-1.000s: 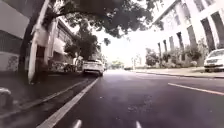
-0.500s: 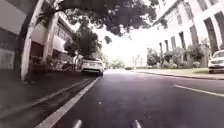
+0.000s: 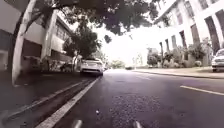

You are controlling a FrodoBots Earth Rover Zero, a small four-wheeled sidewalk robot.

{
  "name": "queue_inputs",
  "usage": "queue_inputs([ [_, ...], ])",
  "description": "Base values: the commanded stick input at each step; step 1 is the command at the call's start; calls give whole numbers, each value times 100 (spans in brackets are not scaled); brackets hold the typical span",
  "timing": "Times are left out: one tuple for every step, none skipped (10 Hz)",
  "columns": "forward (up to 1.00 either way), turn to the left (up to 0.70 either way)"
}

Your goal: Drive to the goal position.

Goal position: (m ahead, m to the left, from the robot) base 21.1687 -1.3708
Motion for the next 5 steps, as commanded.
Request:
queue_inputs([
  [70, 0],
  [70, 0],
  [70, 0],
  [70, 0],
  [70, 0],
])
